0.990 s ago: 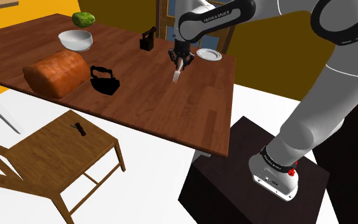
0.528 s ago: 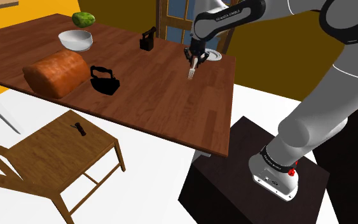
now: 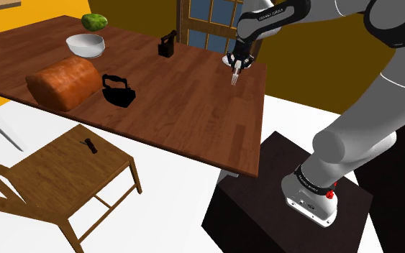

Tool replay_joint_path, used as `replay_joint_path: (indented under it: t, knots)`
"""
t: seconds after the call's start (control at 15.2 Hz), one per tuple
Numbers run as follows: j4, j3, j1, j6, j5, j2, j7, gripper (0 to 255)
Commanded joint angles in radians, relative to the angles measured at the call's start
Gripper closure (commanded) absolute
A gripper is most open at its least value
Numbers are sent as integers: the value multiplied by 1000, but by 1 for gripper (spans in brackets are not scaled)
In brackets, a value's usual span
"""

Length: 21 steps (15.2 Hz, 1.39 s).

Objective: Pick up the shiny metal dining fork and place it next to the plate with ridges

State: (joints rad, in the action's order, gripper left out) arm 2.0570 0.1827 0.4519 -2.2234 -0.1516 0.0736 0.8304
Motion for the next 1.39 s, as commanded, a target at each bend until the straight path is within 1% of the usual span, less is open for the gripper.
replay_joint_path:
  t: [0.0,0.53,0.92,1.32]
  knots:
    - [-5,-21,26,-9,5,7,-51,255]
    - [-58,-100,128,-17,35,50,-249,255]
    - [-155,-155,209,-4,63,123,-403,255]
    - [-116,-156,210,-76,57,156,-395,255]
